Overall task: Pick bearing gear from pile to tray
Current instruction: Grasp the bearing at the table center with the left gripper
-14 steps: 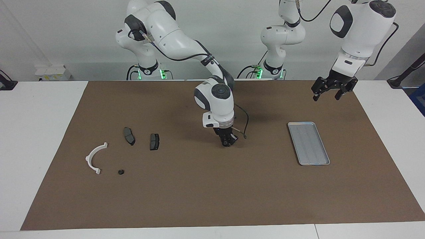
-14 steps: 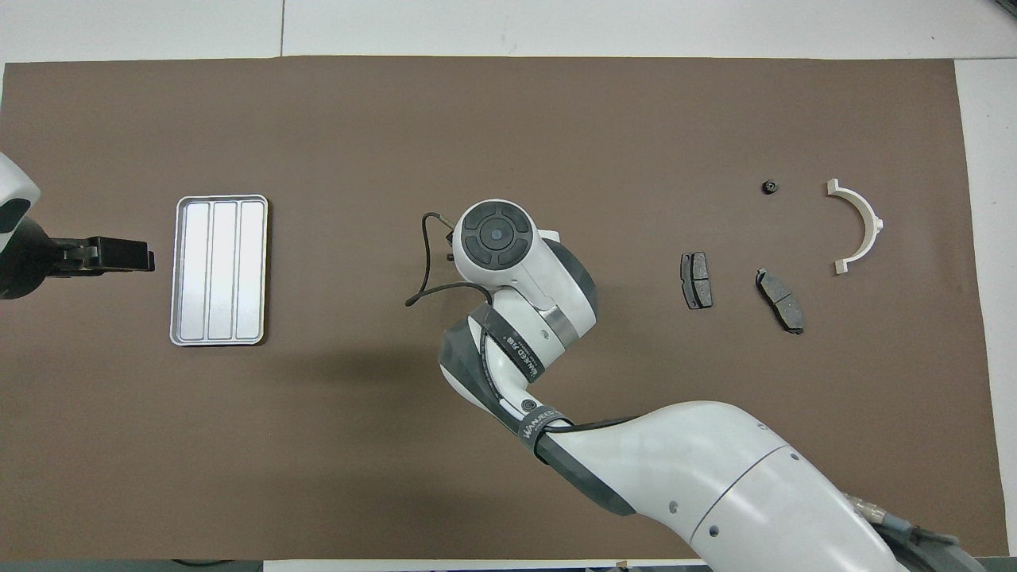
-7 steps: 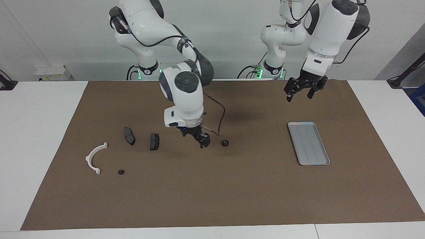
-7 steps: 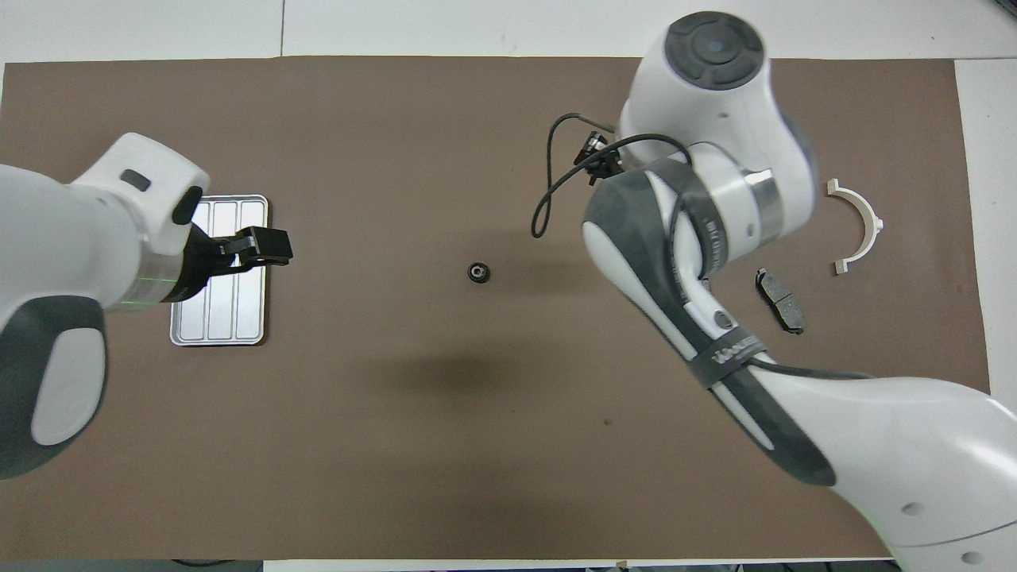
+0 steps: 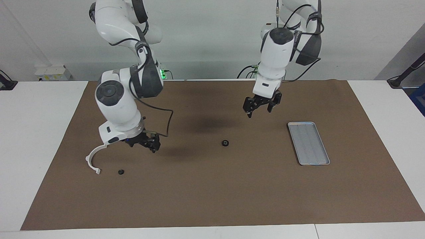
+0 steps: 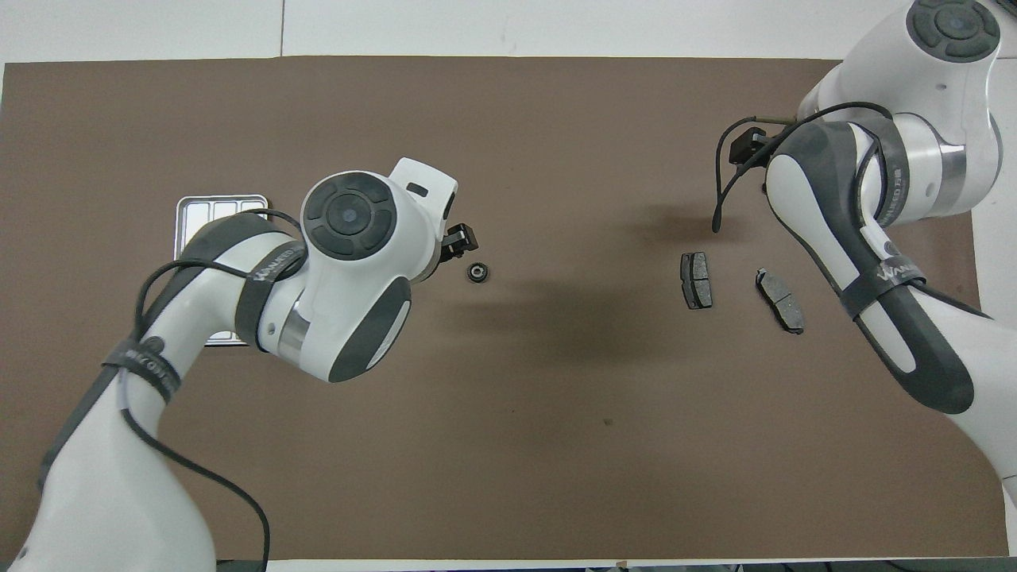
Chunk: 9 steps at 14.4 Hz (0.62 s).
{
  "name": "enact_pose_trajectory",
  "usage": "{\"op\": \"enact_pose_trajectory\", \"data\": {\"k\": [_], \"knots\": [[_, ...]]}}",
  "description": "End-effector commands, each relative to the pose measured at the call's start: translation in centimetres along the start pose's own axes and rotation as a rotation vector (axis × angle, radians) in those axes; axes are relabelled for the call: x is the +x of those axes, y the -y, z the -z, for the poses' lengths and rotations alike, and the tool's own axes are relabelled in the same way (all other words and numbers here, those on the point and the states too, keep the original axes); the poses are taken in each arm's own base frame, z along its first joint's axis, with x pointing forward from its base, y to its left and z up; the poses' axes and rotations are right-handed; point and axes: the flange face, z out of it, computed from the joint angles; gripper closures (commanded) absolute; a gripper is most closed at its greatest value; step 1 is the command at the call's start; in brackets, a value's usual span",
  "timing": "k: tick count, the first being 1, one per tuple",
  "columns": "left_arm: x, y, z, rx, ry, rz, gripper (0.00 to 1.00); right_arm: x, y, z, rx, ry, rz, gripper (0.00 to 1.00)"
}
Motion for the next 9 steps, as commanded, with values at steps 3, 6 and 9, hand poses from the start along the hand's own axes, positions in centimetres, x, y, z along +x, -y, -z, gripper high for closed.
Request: {"op": "enact_pose_trajectory", "data": {"k": [3, 6, 9], "knots": [[-1.3, -3.7, -4.1, -0.008, -0.01, 0.019, 0.0, 1.7, -3.3, -6.2, -0.022, -0.055, 0.0, 0.0], [-4.0, -5.2, -4.8, -0.003, 0.001, -0.024, 0.0, 2.1, -4.3, -7.5, -0.016, -0.046, -0.04, 0.0], [-5.9, -5.5, -5.8, 0.006, 0.02, -0.047, 0.0, 2.1, -3.5, -8.7, -0.003, -0.043, -0.168, 0.0]]}}
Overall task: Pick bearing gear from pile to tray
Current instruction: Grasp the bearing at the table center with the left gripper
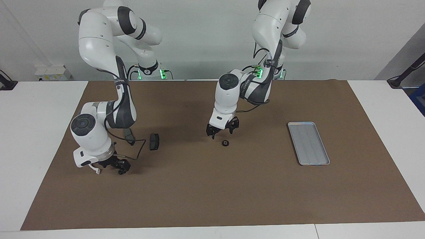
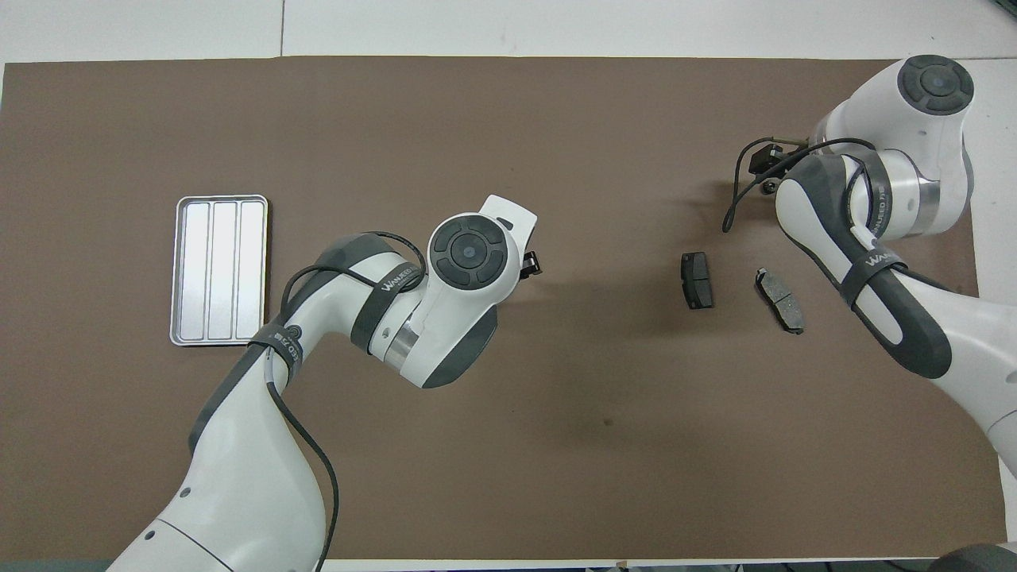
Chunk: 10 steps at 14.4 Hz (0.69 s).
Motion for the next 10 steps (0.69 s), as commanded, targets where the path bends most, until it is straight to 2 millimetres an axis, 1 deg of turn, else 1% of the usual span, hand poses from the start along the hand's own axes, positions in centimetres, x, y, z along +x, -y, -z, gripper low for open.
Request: {"op": "enact_pose_trajectory", "data": {"k": [1, 2, 4, 5, 6, 7, 9, 10], "knots": [[-0.6, 0.6, -1.1, 0.007, -0.002, 0.005, 0.0, 0.3, 0.8, -0.5, 0.011, -0.022, -0.08, 0.01], [-0.4, 0.9, -1.3, 0.003, -0.005, 0.004, 0.01, 0.2, 1.0, -0.8, 0.009, -0.022, -0.076, 0.04], [0.1, 1.1, -1.4, -0.005, -0.014, -0.005, 0.01, 0.6, 0.7, -1.4, 0.019, -0.042, -0.08, 0.05], [0.8, 1.6, -1.4, -0.006, -0.017, -0.015, 0.01, 0.6, 0.7, -1.8, 0.021, -0.042, -0.08, 0.05], [1.4, 2.4, -1.8, -0.001, -0.014, -0.012, 0.01, 0.6, 0.6, -2.0, 0.023, -0.041, -0.084, 0.05], [1.5, 2.6, -2.1, -0.004, -0.017, -0.024, 0.01, 0.6, 0.7, -2.1, 0.027, -0.04, -0.087, 0.06], [1.7, 2.8, -3.2, -0.016, -0.026, -0.024, 0.02, 0.5, 0.8, -2.2, 0.032, -0.037, -0.093, 0.1], [2.2, 3.2, -3.5, -0.019, -0.03, -0.016, 0.02, 0.5, 0.8, -2.2, 0.033, -0.036, -0.099, 0.16]]}}
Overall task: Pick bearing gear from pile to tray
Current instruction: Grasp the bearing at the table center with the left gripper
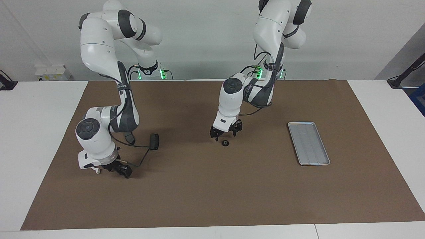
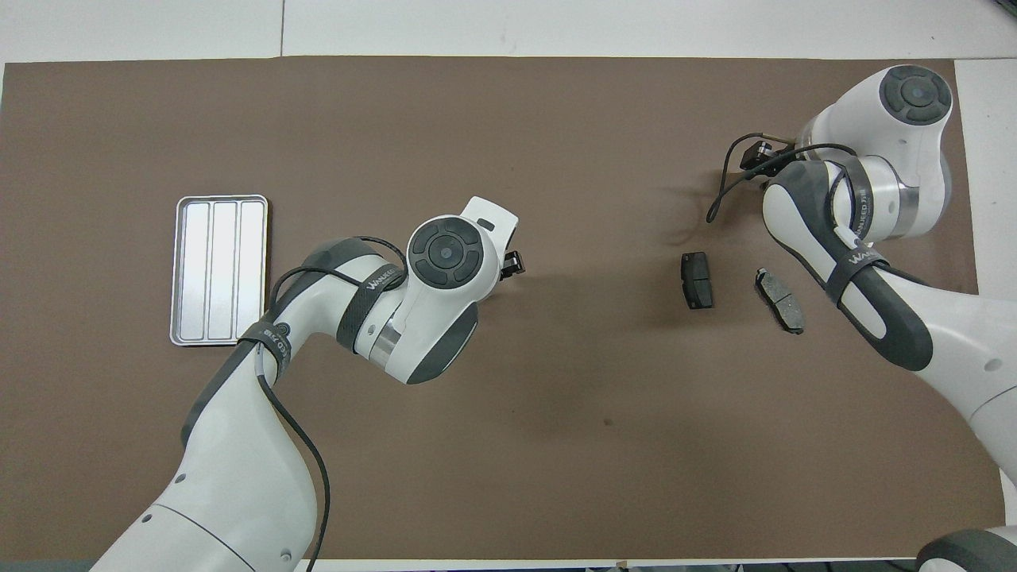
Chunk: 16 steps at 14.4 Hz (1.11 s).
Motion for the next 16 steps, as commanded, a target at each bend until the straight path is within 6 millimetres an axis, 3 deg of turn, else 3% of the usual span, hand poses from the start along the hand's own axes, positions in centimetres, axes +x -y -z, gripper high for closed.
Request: {"op": "enact_pose_trajectory", "data": {"k": [1, 6, 7, 9, 11, 14, 15, 16], "knots": [[0.3, 0.7, -1.5, -0.009, -0.011, -0.008, 0.02, 0.2, 0.0, -0.1, 0.012, -0.012, -0.029, 0.22], [0.1, 0.6, -1.7, -0.01, -0.017, -0.016, 0.08, -0.1, 0.0, -0.5, 0.012, 0.001, -0.049, 0.66], [0.1, 0.5, -1.9, -0.014, -0.021, -0.019, 0.2, -0.1, 0.0, -0.5, 0.028, 0.012, -0.068, 0.71], [0.0, 0.3, -2.3, -0.014, -0.021, -0.016, 0.67, -0.2, 0.1, -0.6, 0.038, 0.024, -0.076, 0.86], [0.0, 0.2, -2.3, -0.013, -0.02, -0.011, 1.0, -0.3, 0.0, -0.6, 0.035, 0.03, -0.074, 1.0], [1.4, 0.4, -0.9, 0.004, -0.014, -0.003, 1.0, -0.1, -0.2, -0.2, 0.021, 0.039, -0.054, 1.0], [2.6, 0.5, 0.8, 0.022, -0.016, -0.001, 1.0, -0.1, -0.3, 0.1, 0.011, 0.048, -0.039, 1.0], [5.3, 2.0, 3.0, 0.046, -0.019, 0.016, 1.0, 0.1, -0.2, 1.2, 0.004, 0.053, -0.022, 1.0]]}}
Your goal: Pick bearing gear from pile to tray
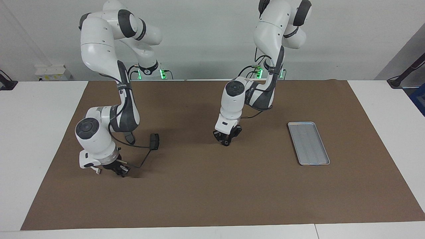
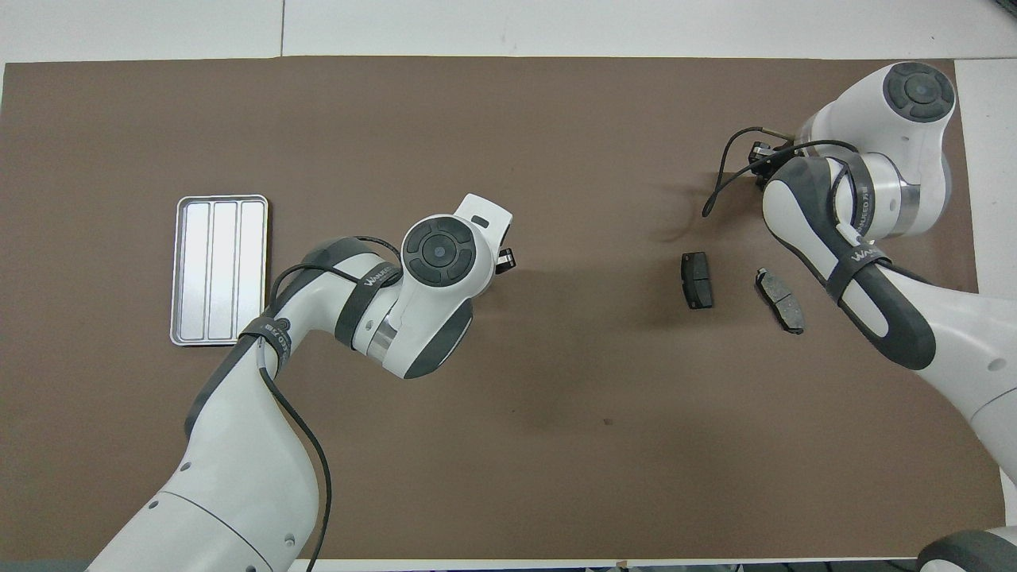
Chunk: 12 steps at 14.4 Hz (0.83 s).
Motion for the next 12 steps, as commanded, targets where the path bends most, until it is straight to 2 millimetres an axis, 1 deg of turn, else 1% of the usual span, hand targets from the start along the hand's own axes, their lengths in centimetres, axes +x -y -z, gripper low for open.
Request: {"op": "enact_pose_trajectory", "data": {"k": [1, 2, 3, 4, 5, 6, 7, 8, 9, 10, 11, 12], "knots": [[6.4, 3.5, 6.1, 0.057, -0.004, 0.0, 1.0, 0.2, -0.4, 2.0, -0.03, 0.053, 0.042, 1.0], [8.7, 6.2, 9.7, 0.054, -0.003, -0.027, 1.0, 0.3, -0.2, 4.3, -0.042, 0.065, 0.059, 1.0], [10.7, 9.8, 12.6, 0.059, -0.004, -0.055, 1.0, 0.0, 0.0, 6.0, -0.055, 0.086, 0.077, 1.0], [12.4, 14.0, 14.6, 0.073, 0.006, -0.096, 1.0, -0.3, -0.1, 7.6, -0.064, 0.097, 0.092, 1.0], [13.4, 17.9, 15.2, 0.094, 0.045, -0.186, 1.0, -1.2, 0.6, 9.7, -0.072, 0.103, 0.111, 1.0], [14.8, 22.7, 15.6, 0.103, 0.083, -0.27, 1.0, -2.8, 2.5, 11.8, -0.076, 0.121, 0.131, 1.0], [15.3, 27.0, 15.2, 0.107, 0.117, -0.329, 1.0, -4.3, 4.3, 14.3, -0.079, 0.129, 0.134, 1.0], [14.9, 30.5, 14.2, 0.107, 0.146, -0.35, 1.0, -6.0, 6.7, 16.9, -0.059, 0.142, 0.105, 1.0], [14.3, 33.0, 13.1, 0.102, 0.149, -0.376, 1.0, -7.8, 8.9, 18.5, -0.06, 0.169, 0.055, 1.0], [14.0, 35.3, 11.9, 0.095, 0.115, -0.385, 1.0, -10.0, 12.1, 20.2, -0.064, 0.172, 0.003, 1.0], [12.9, 36.5, 10.4, 0.09, 0.096, -0.383, 1.0, -12.4, 15.1, 21.2, -0.07, 0.161, -0.057, 1.0], [11.6, 37.5, 9.2, 0.089, 0.084, -0.375, 1.0, -15.0, 18.3, 21.7, -0.062, 0.151, -0.141, 1.0]]}}
